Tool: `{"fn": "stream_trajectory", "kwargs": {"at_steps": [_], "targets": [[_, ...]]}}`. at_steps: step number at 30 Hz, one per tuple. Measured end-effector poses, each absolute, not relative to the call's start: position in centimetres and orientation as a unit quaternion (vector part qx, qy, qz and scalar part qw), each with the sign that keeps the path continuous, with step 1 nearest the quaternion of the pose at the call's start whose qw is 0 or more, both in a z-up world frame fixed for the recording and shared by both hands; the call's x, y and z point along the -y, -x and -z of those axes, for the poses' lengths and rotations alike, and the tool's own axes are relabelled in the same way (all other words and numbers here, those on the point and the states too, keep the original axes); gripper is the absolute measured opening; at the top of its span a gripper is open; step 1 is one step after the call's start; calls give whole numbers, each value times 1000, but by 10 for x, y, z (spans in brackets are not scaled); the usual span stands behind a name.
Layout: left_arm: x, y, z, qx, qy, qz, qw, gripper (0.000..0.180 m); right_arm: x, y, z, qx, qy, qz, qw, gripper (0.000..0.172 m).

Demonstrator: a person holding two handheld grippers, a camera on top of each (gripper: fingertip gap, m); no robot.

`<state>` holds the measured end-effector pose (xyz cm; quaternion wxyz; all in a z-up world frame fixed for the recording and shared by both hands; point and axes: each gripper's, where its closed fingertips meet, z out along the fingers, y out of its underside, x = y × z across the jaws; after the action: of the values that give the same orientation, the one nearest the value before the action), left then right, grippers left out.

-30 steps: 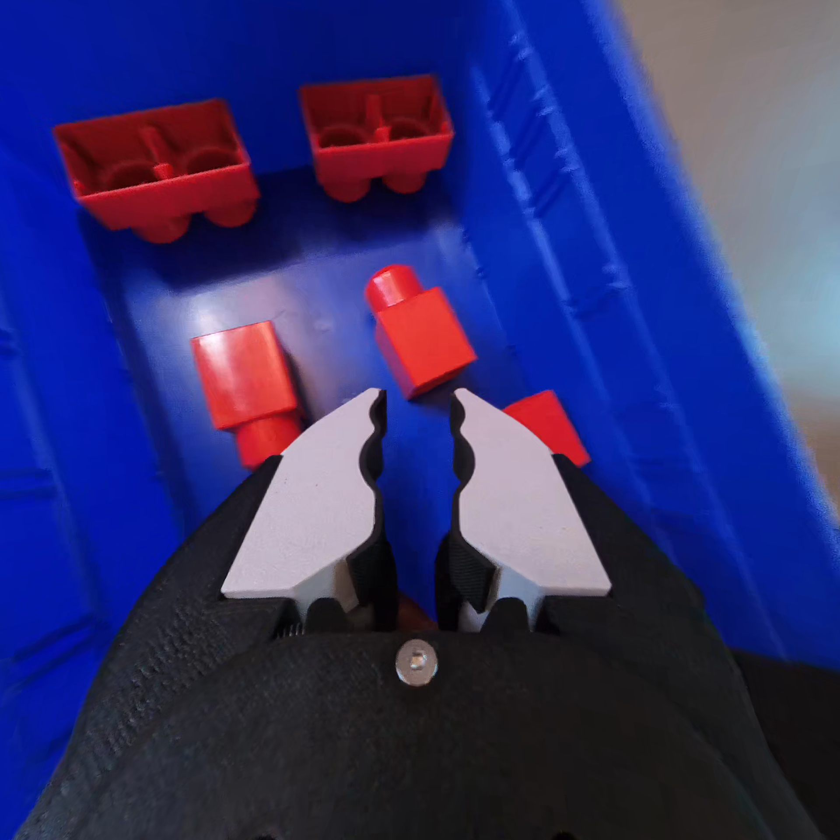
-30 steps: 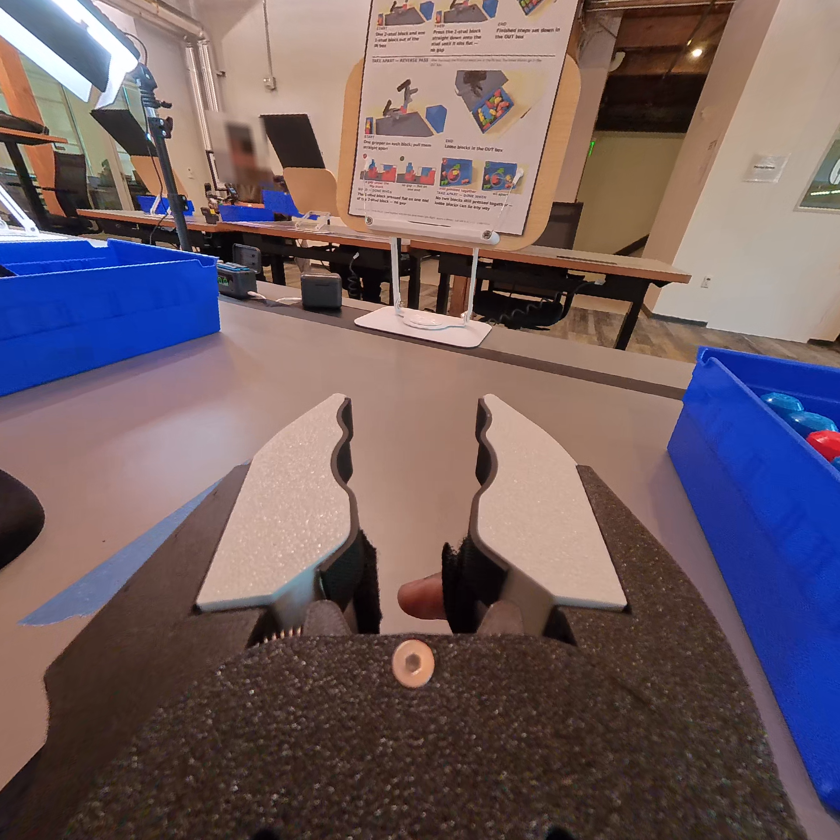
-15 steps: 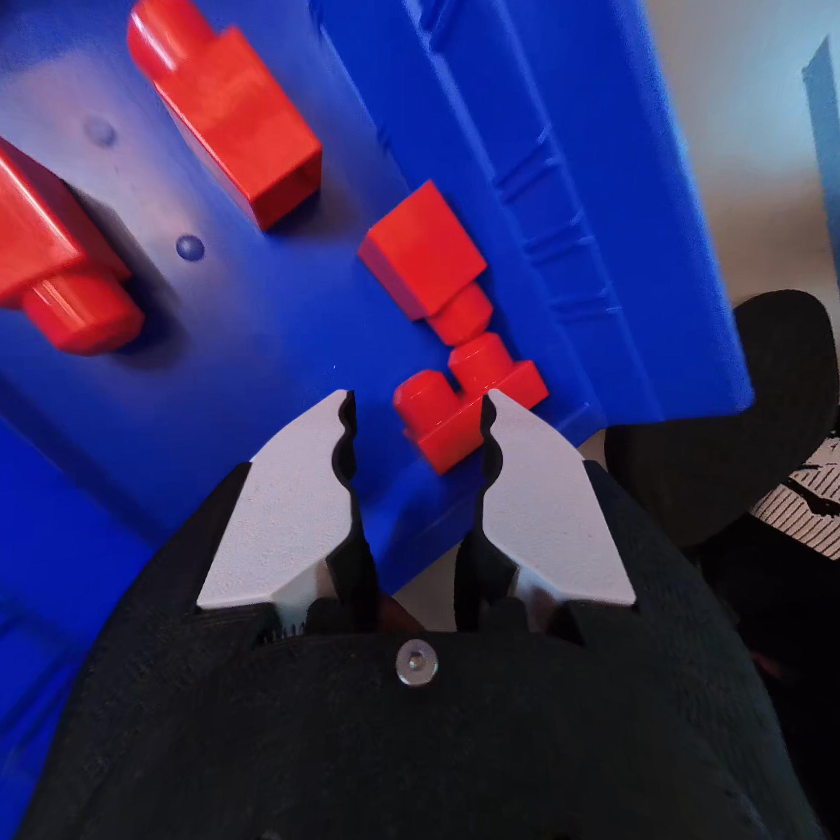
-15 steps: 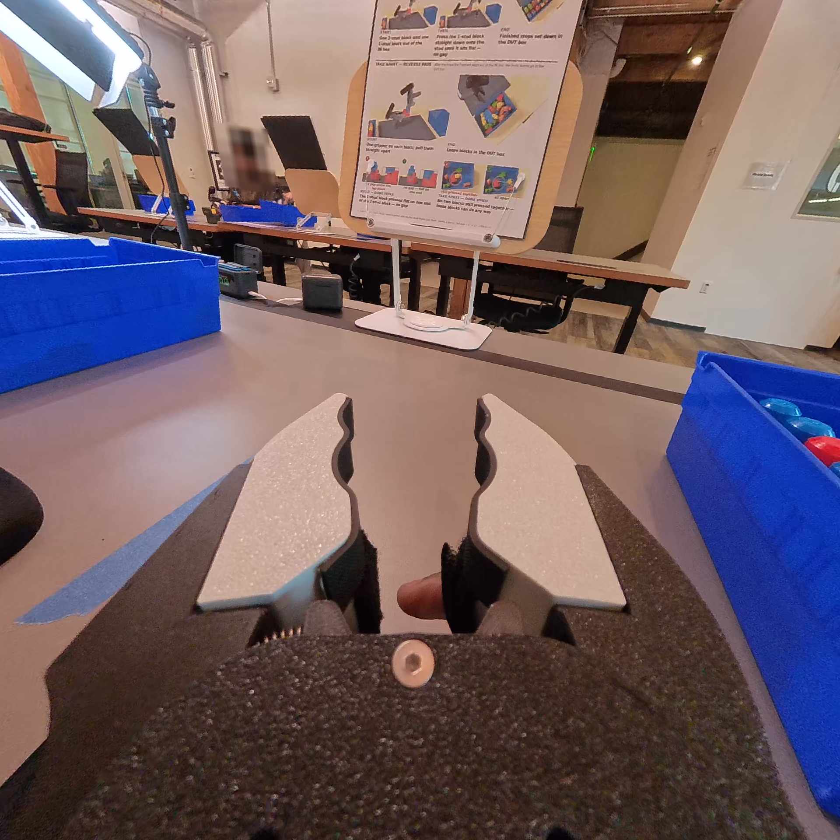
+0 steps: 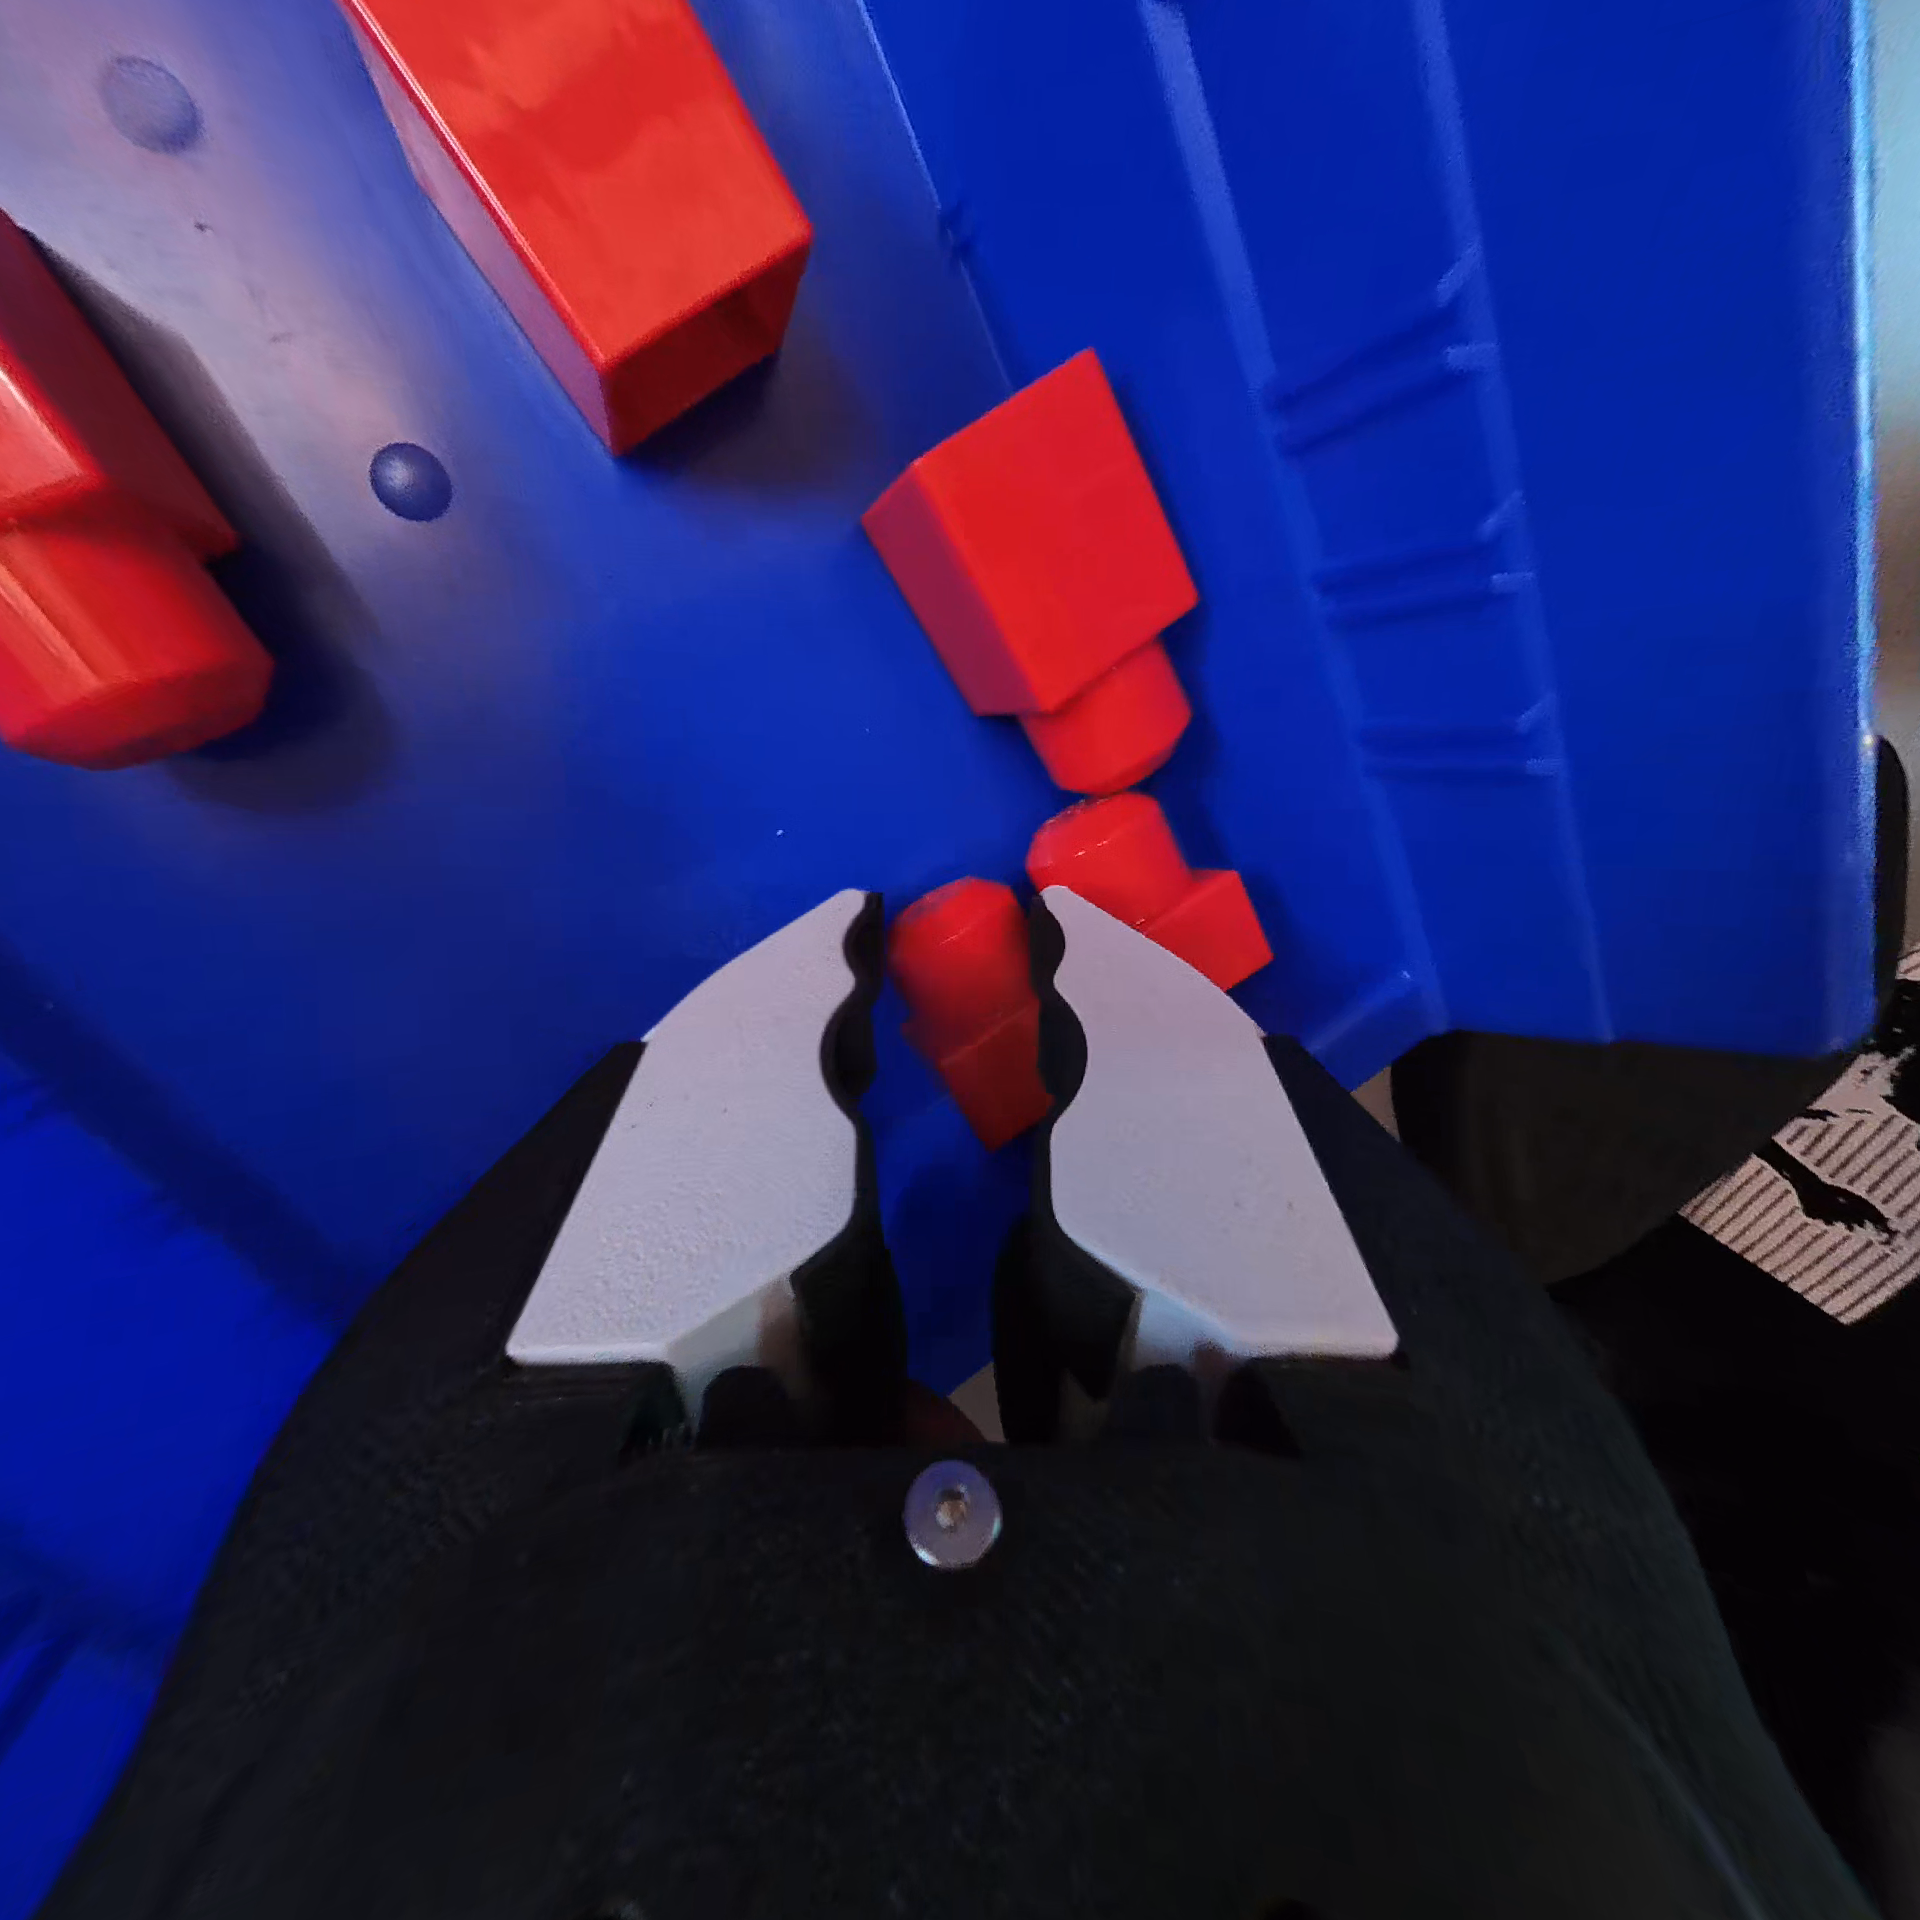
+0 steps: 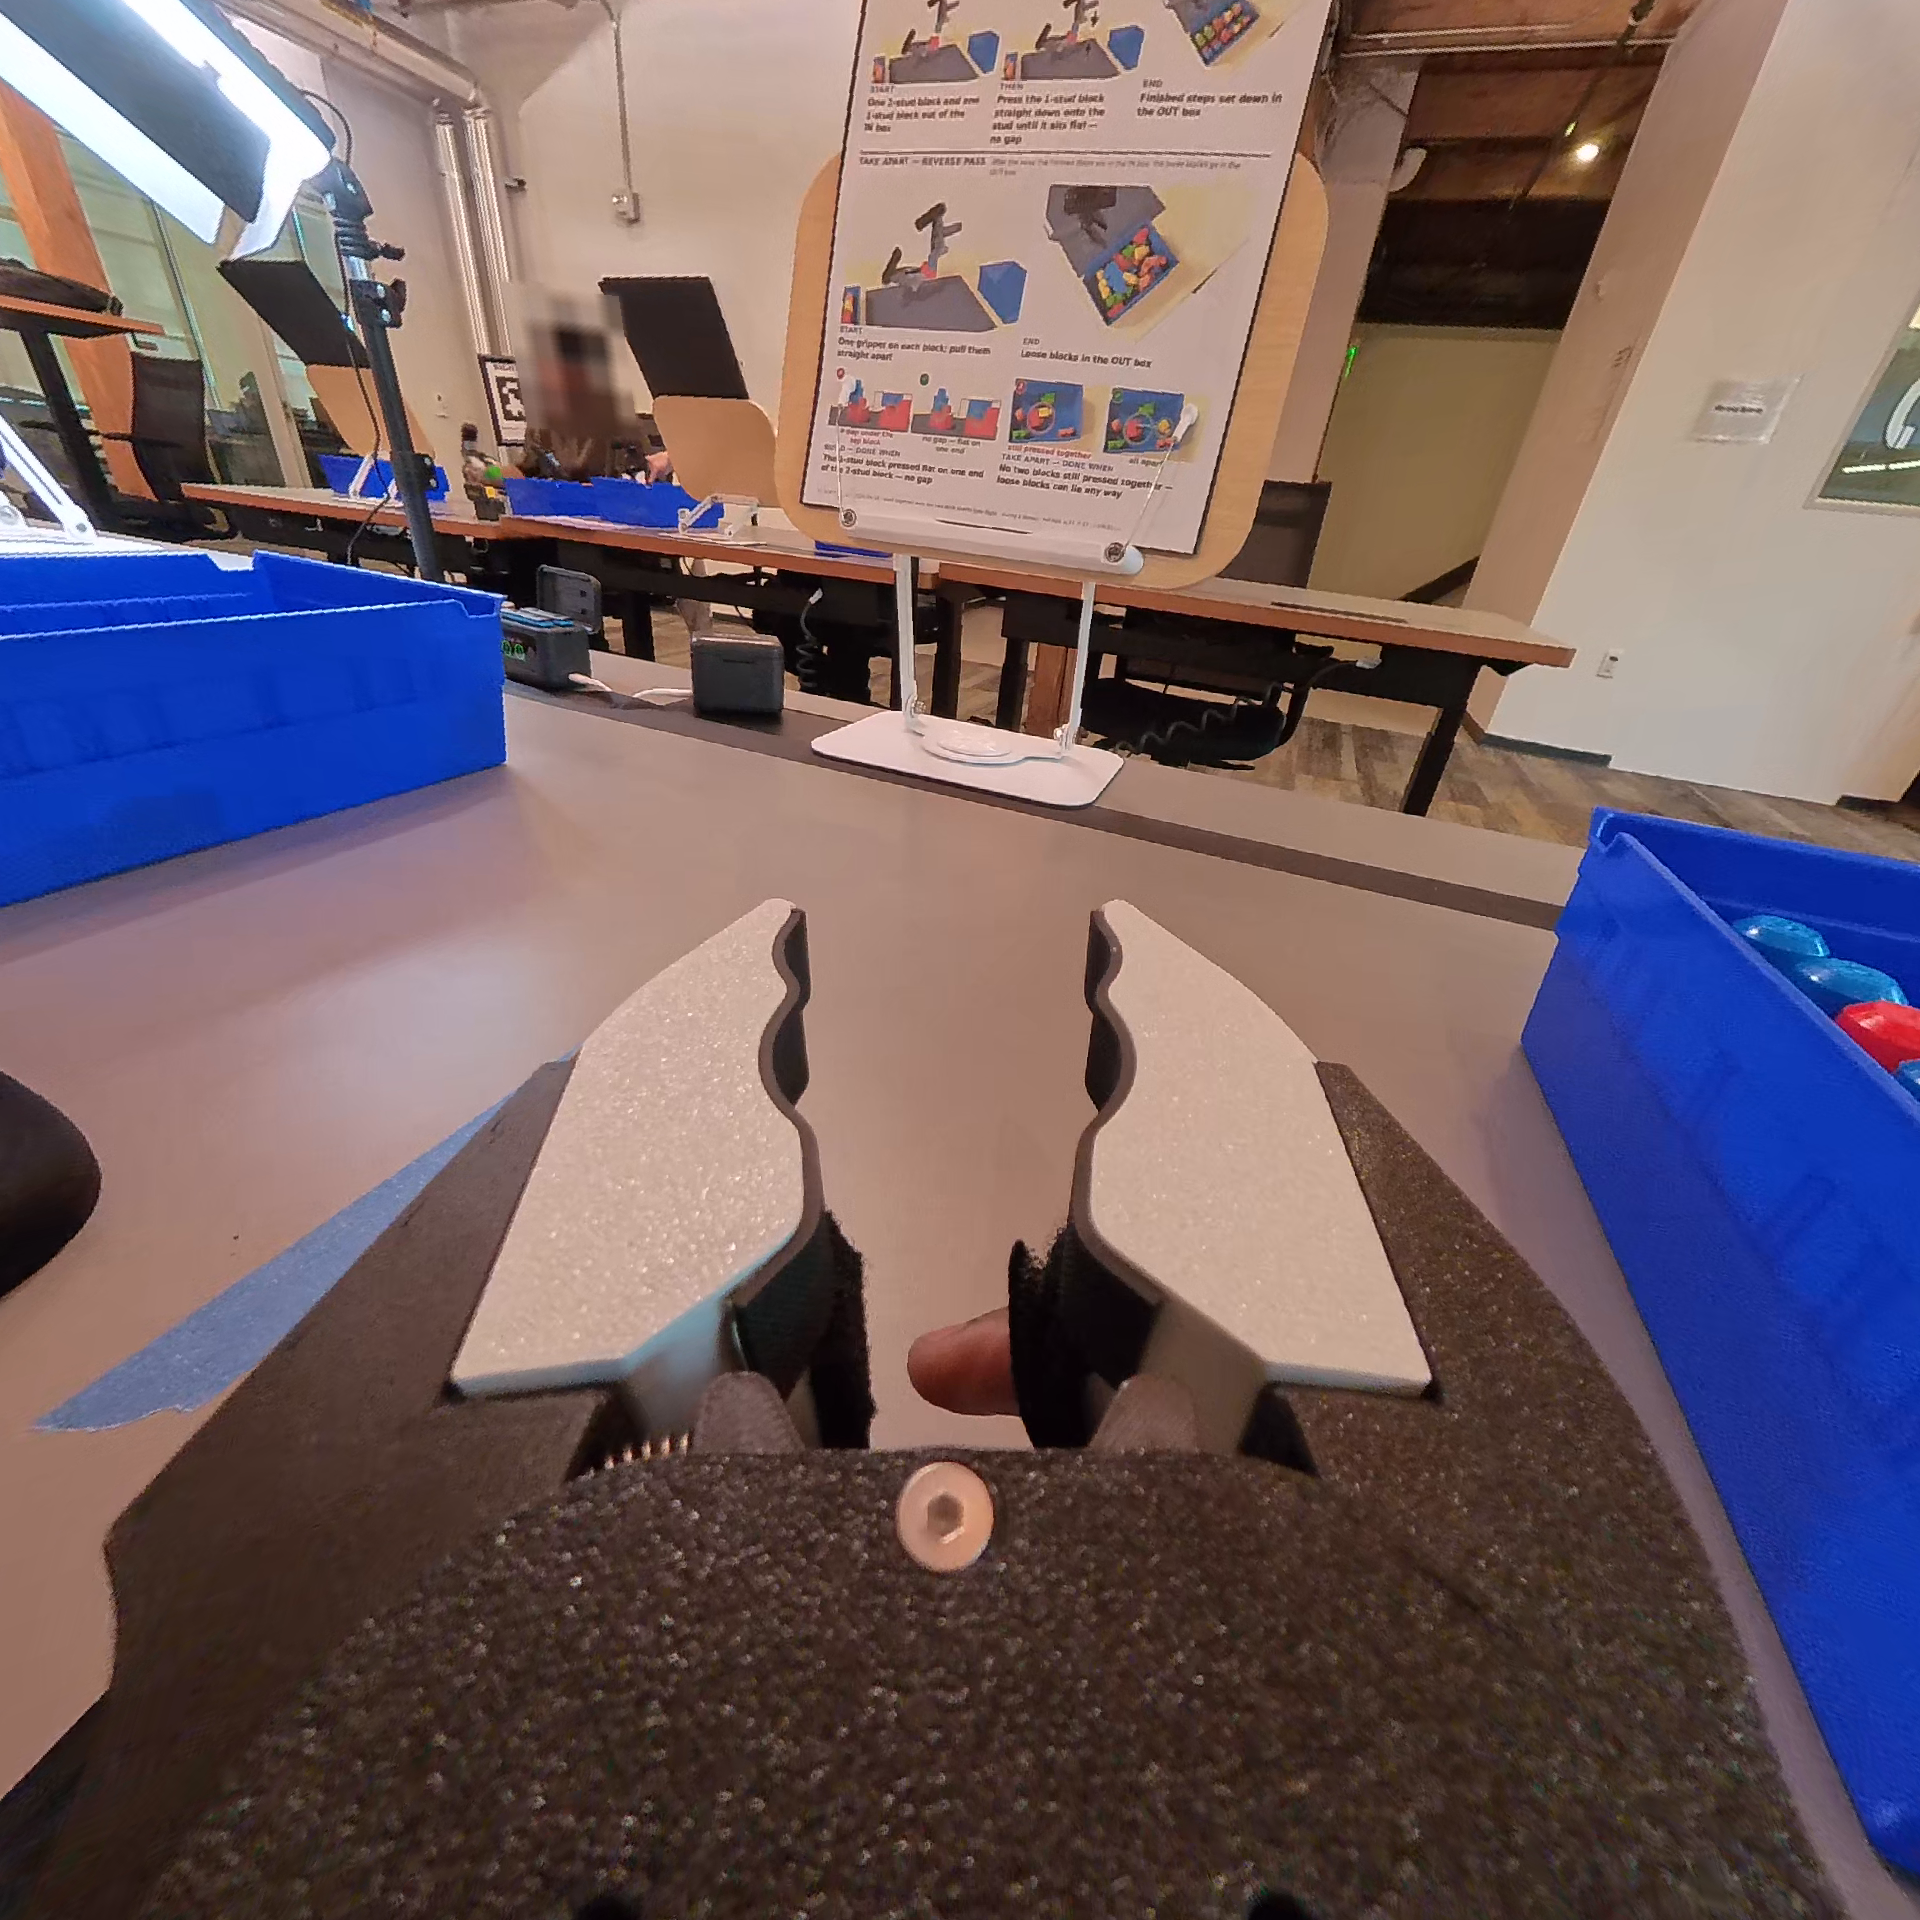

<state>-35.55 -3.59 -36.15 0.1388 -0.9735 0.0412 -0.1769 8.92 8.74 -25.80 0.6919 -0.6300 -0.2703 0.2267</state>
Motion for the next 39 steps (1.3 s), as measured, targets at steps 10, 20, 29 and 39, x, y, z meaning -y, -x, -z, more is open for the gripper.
{"fn": "stream_trajectory", "kwargs": {"at_steps": [10,20,29,39], "targets": [[27,367,359,-36,975,146,163,27,-87,-91,256,267,624,-231,698,51],[1,410,342,58,946,43,316,26,-86,-91,254,266,619,-234,701,51],[11,381,316,-118,931,60,341,56,-85,-90,254,271,617,-232,701,50],[14,414,345,-337,923,-89,161,68,-83,-88,253,278,611,-231,705,48]]}}
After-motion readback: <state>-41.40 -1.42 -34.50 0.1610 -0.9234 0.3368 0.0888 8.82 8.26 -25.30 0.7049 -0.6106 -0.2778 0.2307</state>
